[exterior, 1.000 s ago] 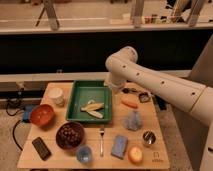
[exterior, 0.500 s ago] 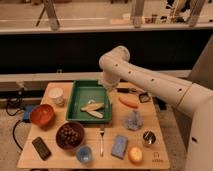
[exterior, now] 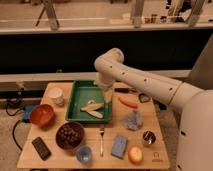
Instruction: Place banana in plastic cup
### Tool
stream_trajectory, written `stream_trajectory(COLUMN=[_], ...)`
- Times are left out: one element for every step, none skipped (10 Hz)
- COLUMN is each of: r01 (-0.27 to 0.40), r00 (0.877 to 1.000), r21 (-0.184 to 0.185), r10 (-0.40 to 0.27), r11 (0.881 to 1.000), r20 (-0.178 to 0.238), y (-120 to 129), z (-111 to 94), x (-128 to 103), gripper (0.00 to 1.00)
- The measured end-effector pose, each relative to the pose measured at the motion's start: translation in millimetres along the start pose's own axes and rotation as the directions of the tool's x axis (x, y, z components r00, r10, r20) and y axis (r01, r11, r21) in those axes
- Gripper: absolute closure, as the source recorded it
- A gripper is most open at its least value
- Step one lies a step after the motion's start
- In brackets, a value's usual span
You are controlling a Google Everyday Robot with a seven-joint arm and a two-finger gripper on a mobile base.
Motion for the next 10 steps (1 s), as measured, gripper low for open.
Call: stream_trajectory(r01=[0.022, 0.032, 0.031, 0.039, 0.044, 0.054, 0.06, 0.065, 0.065, 0.063], r00=[1.0, 0.999, 0.999, 0.999, 0.999, 0.998, 0.998, 0.997, 0.997, 0.997], r21=[-0.007, -0.01, -0.009, -0.01, -0.012, -0.016, -0.021, -0.025, -0.028, -0.028], r10=[-0.022, -0.032, -0.031, -0.039, -0.044, -0.054, -0.059, -0.064, -0.064, -0.062], r11=[1.0, 0.999, 0.999, 0.999, 0.999, 0.998, 0.998, 0.998, 0.997, 0.998], r20=[0.004, 0.008, 0.011, 0.016, 0.02, 0.025, 0.031, 0.038, 0.041, 0.045], y=[0, -1, -3, -6, -8, -7, -5, -4, -5, -6], z=[5, 8, 12, 19, 24, 28, 35, 42, 45, 47], x=[-3, -5, -6, -11, -14, -16, -16, -17, -19, -20], gripper=[0.2, 0.2, 0.2, 0.2, 0.2, 0.2, 0.2, 0.2, 0.2, 0.2])
